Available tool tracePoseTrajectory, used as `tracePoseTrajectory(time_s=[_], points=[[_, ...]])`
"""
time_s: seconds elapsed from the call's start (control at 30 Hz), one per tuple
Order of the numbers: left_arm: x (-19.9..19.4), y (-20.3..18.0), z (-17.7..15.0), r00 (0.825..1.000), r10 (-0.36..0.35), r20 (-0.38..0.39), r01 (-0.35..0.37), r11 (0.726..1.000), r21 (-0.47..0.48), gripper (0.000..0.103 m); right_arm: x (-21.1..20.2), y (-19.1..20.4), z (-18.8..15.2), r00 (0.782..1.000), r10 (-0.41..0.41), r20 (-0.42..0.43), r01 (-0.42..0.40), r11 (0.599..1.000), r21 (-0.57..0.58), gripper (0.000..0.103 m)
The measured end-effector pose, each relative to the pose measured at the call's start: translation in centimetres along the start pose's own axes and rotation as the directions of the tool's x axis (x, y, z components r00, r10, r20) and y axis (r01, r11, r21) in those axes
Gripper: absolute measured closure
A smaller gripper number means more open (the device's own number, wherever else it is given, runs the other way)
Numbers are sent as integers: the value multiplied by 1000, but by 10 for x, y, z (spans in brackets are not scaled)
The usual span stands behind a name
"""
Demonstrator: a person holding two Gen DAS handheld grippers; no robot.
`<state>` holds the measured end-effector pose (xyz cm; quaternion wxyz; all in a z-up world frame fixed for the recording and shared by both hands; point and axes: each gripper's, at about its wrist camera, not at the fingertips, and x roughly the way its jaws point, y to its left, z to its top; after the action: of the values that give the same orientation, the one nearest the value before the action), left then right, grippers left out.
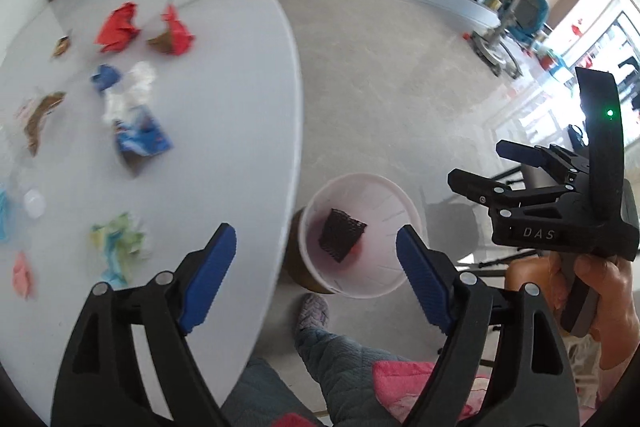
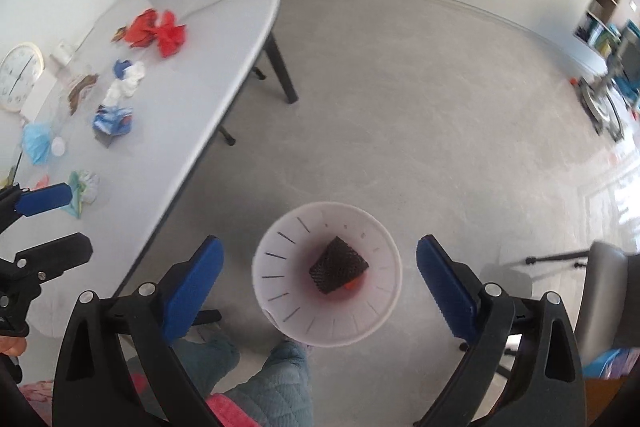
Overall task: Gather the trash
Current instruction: 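Return to the table and grasp the pink tissue with the left gripper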
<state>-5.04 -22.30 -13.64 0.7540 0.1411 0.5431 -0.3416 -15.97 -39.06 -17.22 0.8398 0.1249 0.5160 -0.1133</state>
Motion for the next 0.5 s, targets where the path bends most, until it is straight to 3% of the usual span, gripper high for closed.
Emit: tracePoseTrajectory(time_s=[0.1, 0.23, 0.5], points=[[-28, 46, -16, 996, 88, 25, -84, 989, -118, 22, -1, 43, 24, 998, 59, 20, -56, 994, -96, 6], [-53, 104, -35, 984, 176, 29, -162, 950, -267, 22, 1, 101, 47, 992, 121, 26, -114, 978, -174, 2], [-77, 213, -56, 962, 269, 50, -224, 880, -418, 22, 14, 192, 76, 987, 158, 6, -153, 964, -219, 2]])
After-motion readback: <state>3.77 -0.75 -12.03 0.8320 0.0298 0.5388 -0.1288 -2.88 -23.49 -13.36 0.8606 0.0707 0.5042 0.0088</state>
